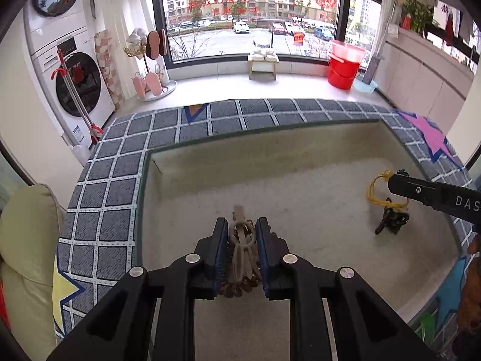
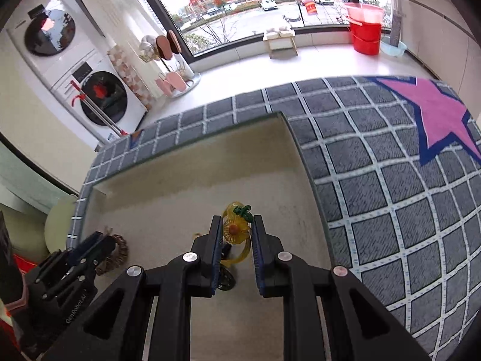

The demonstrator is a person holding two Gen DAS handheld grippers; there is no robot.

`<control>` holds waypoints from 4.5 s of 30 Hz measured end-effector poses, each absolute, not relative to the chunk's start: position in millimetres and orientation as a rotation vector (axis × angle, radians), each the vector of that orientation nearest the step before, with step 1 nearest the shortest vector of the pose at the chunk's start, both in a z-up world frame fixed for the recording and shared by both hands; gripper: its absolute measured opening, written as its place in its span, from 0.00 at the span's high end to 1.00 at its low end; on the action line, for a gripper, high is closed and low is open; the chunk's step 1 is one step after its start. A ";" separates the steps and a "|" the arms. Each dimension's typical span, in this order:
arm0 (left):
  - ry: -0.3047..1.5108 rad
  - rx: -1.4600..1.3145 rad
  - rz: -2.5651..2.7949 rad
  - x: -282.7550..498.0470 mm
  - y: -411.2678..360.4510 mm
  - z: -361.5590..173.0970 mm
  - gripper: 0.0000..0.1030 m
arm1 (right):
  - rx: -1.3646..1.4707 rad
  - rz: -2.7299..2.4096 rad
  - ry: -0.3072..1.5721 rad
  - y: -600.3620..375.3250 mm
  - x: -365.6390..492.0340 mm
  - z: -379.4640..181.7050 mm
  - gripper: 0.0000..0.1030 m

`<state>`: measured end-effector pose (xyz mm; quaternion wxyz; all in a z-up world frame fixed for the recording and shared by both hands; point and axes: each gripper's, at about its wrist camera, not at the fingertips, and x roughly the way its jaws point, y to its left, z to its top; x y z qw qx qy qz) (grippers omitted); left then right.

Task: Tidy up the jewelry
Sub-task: 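Carry both items into the tray and open both tools to release them, then withdraw both open tools from the tray toward the remaining jewelry, then grasp the pink-and-yellow beaded bracelet with the left tool while the right tool grasps the silver charm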

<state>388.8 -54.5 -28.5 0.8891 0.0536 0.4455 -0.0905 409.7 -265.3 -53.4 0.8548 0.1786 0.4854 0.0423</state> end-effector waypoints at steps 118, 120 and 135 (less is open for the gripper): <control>0.983 0.171 -0.339 130.9 -63.0 -42.6 0.50 | 0.022 -0.012 1.064 -244.0 159.8 -54.3 0.52; 0.985 0.172 -0.346 130.1 -64.1 -42.0 0.53 | 0.023 -0.009 1.063 -243.0 160.0 -53.9 0.60; 0.985 0.083 -0.416 119.7 -52.2 -31.6 0.77 | 0.156 0.002 1.038 -262.9 146.6 -42.4 0.81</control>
